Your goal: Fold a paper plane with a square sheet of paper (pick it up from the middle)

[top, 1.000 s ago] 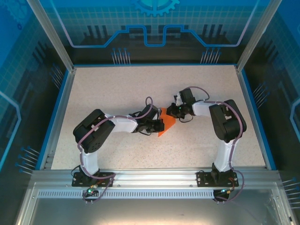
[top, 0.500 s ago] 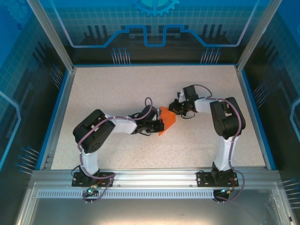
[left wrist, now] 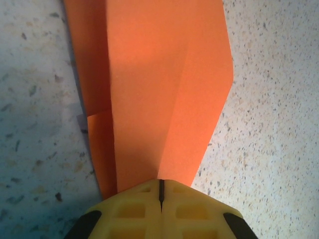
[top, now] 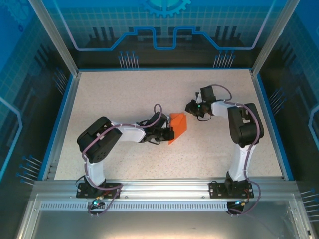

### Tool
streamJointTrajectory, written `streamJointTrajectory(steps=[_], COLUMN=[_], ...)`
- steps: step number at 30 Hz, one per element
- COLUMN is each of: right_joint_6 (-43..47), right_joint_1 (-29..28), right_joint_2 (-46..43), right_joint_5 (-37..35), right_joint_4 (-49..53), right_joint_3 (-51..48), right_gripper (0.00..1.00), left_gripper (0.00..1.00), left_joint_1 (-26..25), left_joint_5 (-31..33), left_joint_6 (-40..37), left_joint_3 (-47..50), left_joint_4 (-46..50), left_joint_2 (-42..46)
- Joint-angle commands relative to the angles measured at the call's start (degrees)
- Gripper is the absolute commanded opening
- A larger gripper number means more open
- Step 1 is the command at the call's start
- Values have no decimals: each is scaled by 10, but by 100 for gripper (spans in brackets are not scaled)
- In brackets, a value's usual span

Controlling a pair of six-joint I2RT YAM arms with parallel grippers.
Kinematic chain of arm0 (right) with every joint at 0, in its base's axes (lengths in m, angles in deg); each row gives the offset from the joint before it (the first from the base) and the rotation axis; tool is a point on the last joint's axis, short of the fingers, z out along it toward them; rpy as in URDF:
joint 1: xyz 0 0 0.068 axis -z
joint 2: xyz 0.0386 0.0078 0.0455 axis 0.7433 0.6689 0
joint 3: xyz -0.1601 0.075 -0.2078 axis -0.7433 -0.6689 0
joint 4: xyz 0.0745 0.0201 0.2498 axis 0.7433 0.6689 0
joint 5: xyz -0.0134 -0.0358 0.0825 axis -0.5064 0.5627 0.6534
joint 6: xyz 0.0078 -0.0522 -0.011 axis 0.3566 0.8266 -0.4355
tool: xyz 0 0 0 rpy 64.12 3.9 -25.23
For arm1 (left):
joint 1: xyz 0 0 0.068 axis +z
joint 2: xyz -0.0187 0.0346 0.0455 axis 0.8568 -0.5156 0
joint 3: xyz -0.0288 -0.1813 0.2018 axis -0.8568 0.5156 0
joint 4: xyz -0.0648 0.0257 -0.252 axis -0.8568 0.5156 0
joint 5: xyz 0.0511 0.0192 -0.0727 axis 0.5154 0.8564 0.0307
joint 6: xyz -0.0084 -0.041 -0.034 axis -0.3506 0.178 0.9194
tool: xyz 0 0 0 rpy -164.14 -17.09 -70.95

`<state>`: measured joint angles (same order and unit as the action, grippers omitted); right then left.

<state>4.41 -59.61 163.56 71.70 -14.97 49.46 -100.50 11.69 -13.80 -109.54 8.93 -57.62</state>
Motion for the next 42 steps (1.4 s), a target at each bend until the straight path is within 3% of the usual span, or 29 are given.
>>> streamJointTrajectory(steps=[1,4,8,11,16,25,36,42], right_joint_6=[31,34,22,22,16,19,20,26], right_joint_1=[-5,-20,-45,-71,-103,-112,-114,-115], right_joint_2=[-93,-140,-178,-183,-153,-94,-51,-52], right_joint_5=[-29,-27,7,28,38,63,109,116], right_joint_4=[34,43,44,53,47,22,-23,-29], right_joint_3=[-27,-72,-119,-124,-124,-112,-102,-92], right_gripper=[30,45,55,57,57,51,33,12], left_gripper=[12,19,34,43,49,52,53,54], left_joint_1=[-9,-7,0,17,41,61,77,94], left_joint_5=[-9,-6,21,34,26,10,3,-6], left_joint_6=[-2,-2,9,20,49,81,87,86], left_joint_3=[-4,-13,1,22,56,81,88,95], left_joint_4=[67,63,66,63,37,12,12,15], left_joint_2=[38,81,132,152,157,152,150,160])
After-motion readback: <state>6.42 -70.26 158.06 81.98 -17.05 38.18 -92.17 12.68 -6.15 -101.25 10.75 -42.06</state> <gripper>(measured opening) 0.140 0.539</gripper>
